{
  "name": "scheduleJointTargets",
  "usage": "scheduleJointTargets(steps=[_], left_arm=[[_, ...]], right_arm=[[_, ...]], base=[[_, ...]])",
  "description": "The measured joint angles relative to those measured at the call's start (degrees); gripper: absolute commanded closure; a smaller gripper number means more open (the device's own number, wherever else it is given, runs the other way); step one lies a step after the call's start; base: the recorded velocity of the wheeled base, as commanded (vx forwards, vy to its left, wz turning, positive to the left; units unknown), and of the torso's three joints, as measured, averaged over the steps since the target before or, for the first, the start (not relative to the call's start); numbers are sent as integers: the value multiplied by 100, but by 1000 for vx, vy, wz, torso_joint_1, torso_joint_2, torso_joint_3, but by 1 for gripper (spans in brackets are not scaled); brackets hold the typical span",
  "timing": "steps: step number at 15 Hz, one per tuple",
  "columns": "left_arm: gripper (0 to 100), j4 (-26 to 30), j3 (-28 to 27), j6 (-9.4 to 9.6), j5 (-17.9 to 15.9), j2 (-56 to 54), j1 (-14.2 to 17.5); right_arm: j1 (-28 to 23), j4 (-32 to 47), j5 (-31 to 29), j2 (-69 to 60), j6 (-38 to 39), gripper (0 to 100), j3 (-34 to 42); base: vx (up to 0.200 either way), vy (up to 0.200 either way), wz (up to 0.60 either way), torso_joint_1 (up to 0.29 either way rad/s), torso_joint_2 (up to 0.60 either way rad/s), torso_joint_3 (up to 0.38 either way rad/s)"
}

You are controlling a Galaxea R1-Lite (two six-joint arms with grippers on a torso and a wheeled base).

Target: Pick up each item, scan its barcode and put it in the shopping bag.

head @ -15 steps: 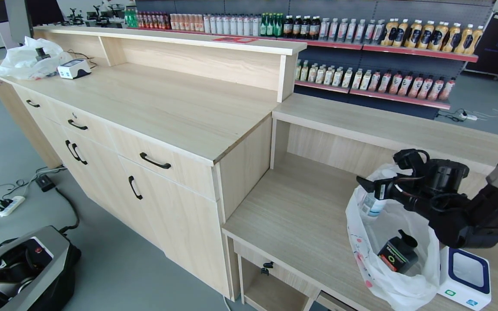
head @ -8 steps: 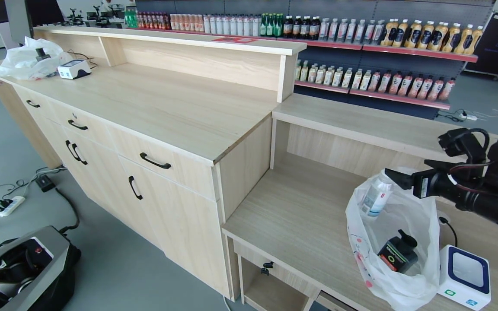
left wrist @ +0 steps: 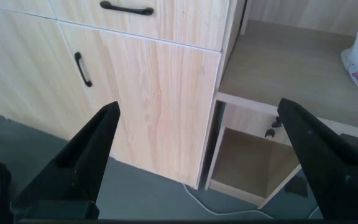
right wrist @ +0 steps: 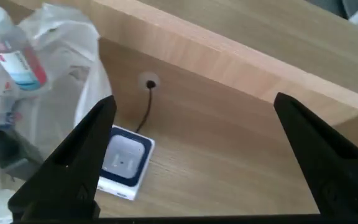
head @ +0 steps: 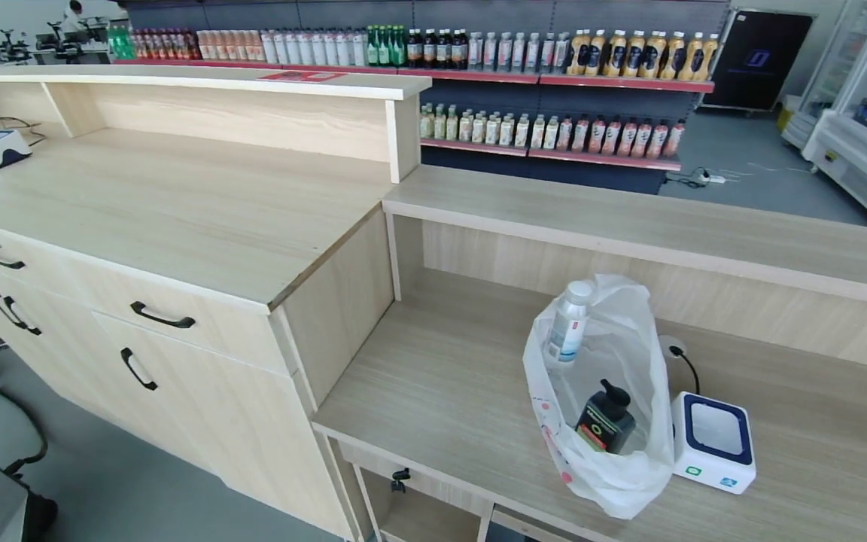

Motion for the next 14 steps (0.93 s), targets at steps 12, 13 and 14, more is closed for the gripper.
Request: scheduleJointTargets(steps=[12,13,14], left_arm=[[0,-2,0,0,0,0,0],[0,-2,0,0,2,0,0],[0,-2,0,0,2,0,-5]], right_arm=[[-1703,-1057,-41,2269,-600,0,-260],[-1690,-1068,350,2352,-591,0,-267],[-1709,-1074,840,2378,-561,0,-267]], base=[[0,0,-350,0,2,2],[0,0,0,0,0,0],[0,0,0,0,0,0]])
